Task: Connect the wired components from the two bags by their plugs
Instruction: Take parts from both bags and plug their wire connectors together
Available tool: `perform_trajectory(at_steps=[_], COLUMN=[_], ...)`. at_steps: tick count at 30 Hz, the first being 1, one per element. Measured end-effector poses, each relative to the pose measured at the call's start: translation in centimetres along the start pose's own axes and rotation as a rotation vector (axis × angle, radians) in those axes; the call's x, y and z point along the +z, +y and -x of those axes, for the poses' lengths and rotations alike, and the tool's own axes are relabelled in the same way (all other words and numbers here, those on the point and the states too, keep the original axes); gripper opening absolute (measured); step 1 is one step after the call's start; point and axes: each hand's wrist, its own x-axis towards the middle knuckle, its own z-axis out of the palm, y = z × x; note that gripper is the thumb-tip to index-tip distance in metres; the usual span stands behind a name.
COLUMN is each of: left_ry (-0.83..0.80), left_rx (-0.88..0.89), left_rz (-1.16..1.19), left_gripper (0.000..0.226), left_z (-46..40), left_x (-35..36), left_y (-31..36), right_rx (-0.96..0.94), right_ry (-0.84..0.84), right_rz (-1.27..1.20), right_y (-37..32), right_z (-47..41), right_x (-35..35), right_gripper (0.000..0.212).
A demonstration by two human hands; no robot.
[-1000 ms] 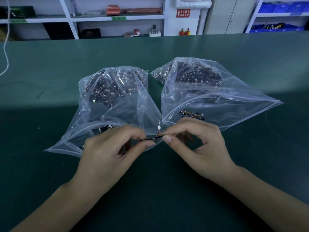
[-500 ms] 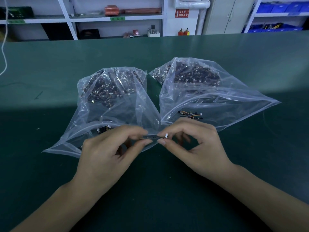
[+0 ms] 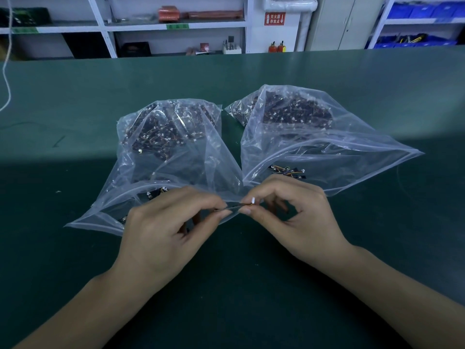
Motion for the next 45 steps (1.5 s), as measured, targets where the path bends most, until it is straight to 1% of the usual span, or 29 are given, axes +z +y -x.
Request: perform_trajectory(at_steps=[5, 8, 14, 23, 27, 29, 32, 33, 35, 37, 38, 40, 41, 43, 45], left_ry=[0.0, -0.014, -0.019, -0.046, -0.052, -0.043, -0.044, -0.052, -0.06, -0.073, -0.085, -0.114, -0.132, -0.185, -0.24], left_rx=[-0.014, 0.007, -0.011, -0.009, 0.007, 0.004, 0.004, 0.01, 0.009, -0.05, -0.075, -0.056, -0.037, -0.04, -0.091], left_rz=[-0.019, -0.031, -0.03, -0.009, -0.059, -0.092, -0.131, -0.151, -0.211, -0.285, -0.318, -0.367, -0.389, -0.451, -0.517], left_gripper=[0.016, 0.02, 0.017, 0.021, 0.02, 0.026, 0.047, 0.052, 0.053, 0.057, 0.056, 0.045, 0.037, 0.026, 0.029], left_z=[0.1, 0.0, 0.0, 0.0, 0.1, 0.1, -0.3, -0.5, -0.6, -0.6, -0.6, -0.7, -0.8, -1.1, -1.2], left_x=[0.1, 0.1, 0.0, 0.0, 0.0, -0.1, -0.6, -0.7, -1.0, -1.1, -1.1, -1.1, -1.2, -1.6, -1.9], left_y=[0.1, 0.2, 0.1, -0.1, 0.0, 0.2, 0.2, 0.2, 0.0, -0.3, -0.5, -1.0, -1.3, -1.8, -2.1], right_rx=[0.005, -0.002, -0.02, -0.013, -0.041, -0.079, -0.099, -0.084, -0.03, 0.057, 0.108, 0.19, 0.21, 0.23, 0.253], right_ry=[-0.016, -0.036, -0.027, -0.044, -0.067, -0.064, 0.022, 0.063, 0.128, 0.185, 0.209, 0.234, 0.234, 0.227, 0.206], right_rz=[0.009, 0.022, 0.011, 0.032, 0.09, 0.171, 0.314, 0.347, 0.414, 0.496, 0.536, 0.608, 0.641, 0.683, 0.71], right_y=[-0.1, 0.1, 0.2, 0.2, 0.7, 1.2, 2.5, 3.0, 3.9, 4.8, 5.2, 5.7, 5.8, 5.9, 5.7], right_z=[0.0, -0.1, 0.1, 0.0, -0.2, -0.4, -1.0, -1.2, -1.6, -1.7, -1.6, -1.5, -1.4, -1.2, -1.3], right_x=[0.0, -0.2, 0.1, 0.1, -0.4, -1.1, -3.0, -3.6, -4.9, -5.7, -6.0, -6.3, -6.3, -6.1, -6.0], right_gripper=[0.007, 0.007, 0.006, 0.006, 0.007, 0.008, 0.008, 0.009, 0.01, 0.009, 0.007, 0.004, 0.006, 0.018, 0.03])
